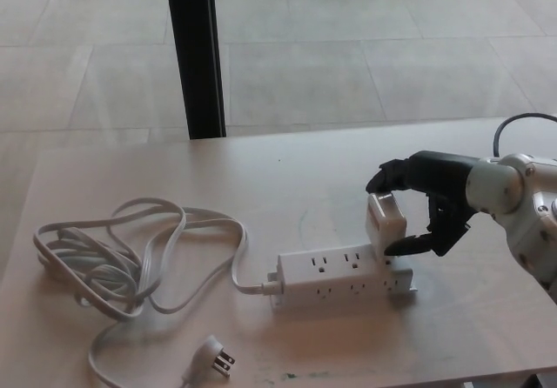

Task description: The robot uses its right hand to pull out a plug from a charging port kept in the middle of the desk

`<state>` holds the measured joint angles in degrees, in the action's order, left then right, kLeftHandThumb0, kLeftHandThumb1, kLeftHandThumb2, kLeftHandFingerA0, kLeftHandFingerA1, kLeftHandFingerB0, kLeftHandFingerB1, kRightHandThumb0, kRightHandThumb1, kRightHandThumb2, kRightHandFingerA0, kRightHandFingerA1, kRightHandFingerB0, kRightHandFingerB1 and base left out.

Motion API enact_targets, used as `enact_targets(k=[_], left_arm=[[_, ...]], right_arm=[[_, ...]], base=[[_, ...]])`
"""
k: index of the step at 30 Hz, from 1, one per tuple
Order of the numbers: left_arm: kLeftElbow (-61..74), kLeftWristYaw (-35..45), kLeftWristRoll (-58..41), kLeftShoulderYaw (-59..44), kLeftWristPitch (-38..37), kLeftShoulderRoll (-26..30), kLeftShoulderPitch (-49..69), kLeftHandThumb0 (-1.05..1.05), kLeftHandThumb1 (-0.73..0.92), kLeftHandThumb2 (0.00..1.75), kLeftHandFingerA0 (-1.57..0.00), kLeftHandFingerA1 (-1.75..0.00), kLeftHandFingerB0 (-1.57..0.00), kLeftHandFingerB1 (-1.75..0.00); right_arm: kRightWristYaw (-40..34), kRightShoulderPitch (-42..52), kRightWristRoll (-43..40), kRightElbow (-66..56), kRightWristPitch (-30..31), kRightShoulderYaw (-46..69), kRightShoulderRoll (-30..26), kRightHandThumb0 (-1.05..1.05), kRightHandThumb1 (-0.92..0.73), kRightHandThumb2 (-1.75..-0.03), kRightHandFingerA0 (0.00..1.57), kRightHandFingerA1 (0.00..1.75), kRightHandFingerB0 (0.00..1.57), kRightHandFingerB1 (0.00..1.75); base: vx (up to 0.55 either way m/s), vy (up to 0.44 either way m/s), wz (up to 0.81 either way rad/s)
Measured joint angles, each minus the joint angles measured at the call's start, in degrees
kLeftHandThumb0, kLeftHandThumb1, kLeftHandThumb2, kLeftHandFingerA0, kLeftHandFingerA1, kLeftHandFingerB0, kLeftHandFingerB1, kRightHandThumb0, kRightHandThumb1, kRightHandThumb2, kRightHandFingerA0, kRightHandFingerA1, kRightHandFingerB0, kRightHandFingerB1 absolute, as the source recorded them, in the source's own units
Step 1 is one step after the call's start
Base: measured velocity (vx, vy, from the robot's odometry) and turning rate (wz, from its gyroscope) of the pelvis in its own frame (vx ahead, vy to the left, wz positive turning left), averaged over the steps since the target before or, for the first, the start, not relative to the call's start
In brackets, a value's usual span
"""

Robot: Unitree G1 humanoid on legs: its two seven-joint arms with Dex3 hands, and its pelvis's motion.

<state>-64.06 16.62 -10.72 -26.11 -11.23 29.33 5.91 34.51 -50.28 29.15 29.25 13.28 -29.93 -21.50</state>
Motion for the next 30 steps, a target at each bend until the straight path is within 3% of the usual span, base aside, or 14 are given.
enact_targets(k=[2, 3, 6, 7, 11, 13, 14, 17, 19, 20, 24, 26, 27, 30], left_arm=[[-0.12, 0.0, -0.03, 0.0, 0.0, 0.0, 0.01, -0.76, 0.92, 0.76, -0.58, -0.51, -0.3, -0.38], [-0.12, 0.0, -0.04, 0.0, 0.0, 0.0, 0.02, -0.73, 0.78, 1.14, -0.5, -0.6, -0.24, -0.5], [-0.11, 0.0, -0.03, 0.03, 0.0, 0.0, 0.05, -0.79, 0.92, 0.79, -0.56, -0.49, -0.29, -0.38], [-0.11, 0.0, -0.04, 0.04, 0.0, 0.0, 0.05, -0.76, 0.8, 1.14, -0.48, -0.58, -0.25, -0.5], [-0.05, 0.01, -0.05, 0.04, 0.0, 0.0, 0.16, -0.76, 0.92, 0.79, -0.56, -0.5, -0.29, -0.39], [0.08, 0.01, -0.05, 0.05, -0.05, 0.0, 0.34, -0.72, 0.78, 1.13, -0.48, -0.59, -0.26, -0.51], [0.18, 0.01, -0.05, 0.04, -0.06, 0.0, 0.45, -0.77, 0.92, 0.78, -0.57, -0.5, -0.29, -0.38], [0.4, 0.0, -0.05, 0.05, -0.06, 0.0, 0.64, -0.73, 0.79, 1.15, -0.5, -0.6, -0.24, -0.5], [0.4, 0.0, -0.05, 0.05, -0.13, 0.0, 0.64, -0.73, 0.79, 1.15, -0.5, -0.6, -0.24, -0.5], [0.39, 0.0, -0.05, 0.06, -0.2, 0.0, 0.62, -0.81, 0.92, 0.8, -0.58, -0.5, -0.3, -0.38], [0.55, 0.0, -0.06, 0.04, -0.35, 0.0, 0.74, -0.77, 0.92, 0.79, -0.56, -0.48, -0.32, -0.37], [0.64, 0.0, -0.07, 0.04, -0.38, 0.0, 0.76, -0.73, 0.79, 1.14, -0.49, -0.59, -0.27, -0.51], [0.65, 0.0, -0.07, 0.04, -0.39, 0.0, 0.79, -0.81, 0.92, 0.81, -0.57, -0.53, -0.29, -0.39], [0.63, 0.01, -0.13, 0.02, -0.39, 0.0, 0.8, -0.78, 0.92, 0.8, -0.58, -0.51, -0.31, -0.39]], right_arm=[[0.06, 0.06, 0.0, 0.05, 0.0, 0.31, -0.43, -0.62, -0.54, -0.57, 0.62, 1.16, 0.36, 0.36], [0.07, 0.06, -0.01, 0.06, 0.0, 0.47, -0.56, -0.38, -0.57, -0.59, 0.64, 1.54, 0.45, 0.46], [-0.31, 0.42, -0.05, 0.03, -0.38, 1.2, -0.74, -0.26, -0.64, -0.56, 0.69, 1.65, 0.57, 0.56], [-0.48, 0.52, -0.06, 0.01, -0.51, 1.36, -0.75, -0.24, -0.68, -0.58, 0.67, 1.63, 0.6, 0.59], [-1.49, 1.31, -0.07, -0.69, -1.25, 1.9, -0.8, -0.28, -0.7, -0.63, 0.76, 1.65, 0.76, 0.65], [-2.64, 1.99, 0.2, -1.21, -1.92, 1.86, -0.79, -0.3, -0.7, -0.62, 0.78, 1.67, 0.77, 0.66], [-3.1, 2.25, 0.31, -1.42, -2.16, 1.85, -0.78, -0.31, -0.7, -0.62, 0.79, 1.7, 0.82, 0.68], [-4.54, 3.01, 0.59, -1.96, -2.63, 1.88, -0.46, -0.29, -0.68, -0.69, 0.81, 1.73, 0.92, 0.71], [-5.22, 3.35, 0.68, -2.22, -2.81, 1.93, -0.19, -0.29, -0.68, -0.69, 0.81, 1.73, 0.92, 0.71], [-5.83, 3.64, 0.78, -2.49, -3.06, 1.98, 0.06, -0.28, -0.68, -0.68, 0.86, 1.71, 0.93, 0.7], [-7.26, 4.15, 1.21, -2.72, -3.56, 1.9, 0.57, -0.29, -0.64, -0.69, 0.87, 1.69, 1.02, 0.71], [-7.75, 4.39, 1.39, -2.77, -3.89, 1.88, 0.75, -0.29, -0.6, -0.66, 0.84, 1.68, 1.02, 0.69], [-7.9, 4.42, 1.46, -2.76, -4.09, 1.87, 0.76, -0.31, -0.59, -0.66, 0.82, 1.64, 1.01, 0.73], [-8.13, 4.34, 2.13, -2.78, -3.79, 1.25, 0.78, -0.3, -0.56, -0.7, 0.82, 1.62, 1.0, 0.72]], base=[[0.0, 0.0, 0.0], [0.0, 0.0, 0.0], [0.0, 0.0, 0.0], [0.0, 0.0, 0.0], [0.0, 0.0, 0.0], [0.0, 0.0, 0.0], [0.0, 0.0, 0.0], [0.0, 0.0, 0.0], [0.0, 0.0, 0.0], [0.0, 0.0, 0.0], [0.0, 0.0, 0.0], [0.0, 0.0, 0.0], [0.0, 0.0, 0.0], [0.0, 0.0, 0.0]])
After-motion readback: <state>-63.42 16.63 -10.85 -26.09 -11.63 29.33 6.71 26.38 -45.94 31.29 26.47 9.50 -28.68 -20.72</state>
